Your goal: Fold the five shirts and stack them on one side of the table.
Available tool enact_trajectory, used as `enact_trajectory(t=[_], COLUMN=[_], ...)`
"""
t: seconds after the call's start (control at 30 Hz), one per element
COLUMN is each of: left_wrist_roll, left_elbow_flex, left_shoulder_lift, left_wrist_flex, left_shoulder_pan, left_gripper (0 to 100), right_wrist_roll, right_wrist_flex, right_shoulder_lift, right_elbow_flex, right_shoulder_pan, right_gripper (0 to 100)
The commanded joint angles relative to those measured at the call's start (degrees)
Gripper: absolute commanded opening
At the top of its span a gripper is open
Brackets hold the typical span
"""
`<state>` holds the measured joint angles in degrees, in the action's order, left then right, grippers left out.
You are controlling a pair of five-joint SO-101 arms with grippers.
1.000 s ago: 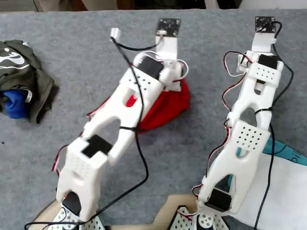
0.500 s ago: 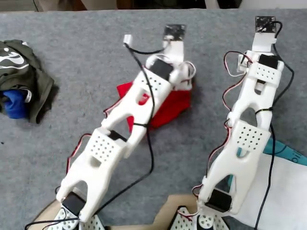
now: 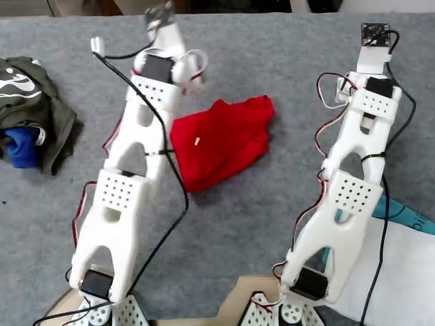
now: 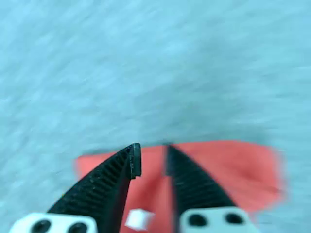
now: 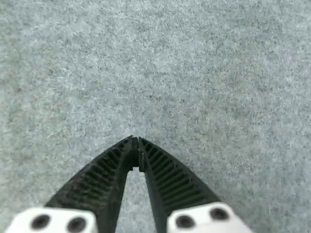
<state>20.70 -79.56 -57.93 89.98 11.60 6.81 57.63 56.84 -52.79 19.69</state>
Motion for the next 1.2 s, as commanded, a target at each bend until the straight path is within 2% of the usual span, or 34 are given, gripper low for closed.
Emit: enact_trajectory(t=[0.0,0.13,0.27,0.4,0.63,0.73,0.9,1.17], left_wrist_roll=[0.5,1.0,3.9,4.1,4.2,7.8,14.1,14.0], left_elbow_flex=[2.5,2.2,-3.8,-10.0,-16.4,-16.4,-16.4,-16.4], left_shoulder_lift=[-2.7,-9.6,-13.8,-16.7,-19.5,-19.5,-19.6,-19.6], left_wrist_flex=[0.9,-0.3,-0.6,1.2,3.1,2.9,1.4,1.3], left_shoulder_pan=[-4.0,-7.8,-11.1,-11.4,-14.6,-16.6,-20.0,-19.8], left_gripper=[2,2,2,2,2,2,2,2], right_wrist_roll=[1.7,6.3,8.6,8.7,14.1,17.9,21.2,23.0], right_wrist_flex=[-0.7,4.0,14.6,23.5,23.7,23.5,23.2,25.2], right_shoulder_lift=[-0.5,-1.1,-2.8,-2.3,-0.4,0.1,0.4,6.3], right_elbow_flex=[-2.6,-3.3,-11.2,-19.8,-20.5,-20.6,-20.1,-20.9], right_shoulder_pan=[-0.8,-5.6,-10.9,-20.2,-34.2,-38.4,-40.2,-40.0], right_gripper=[0.9,0.9,0.9,0.9,0.9,0.9,0.9,0.6])
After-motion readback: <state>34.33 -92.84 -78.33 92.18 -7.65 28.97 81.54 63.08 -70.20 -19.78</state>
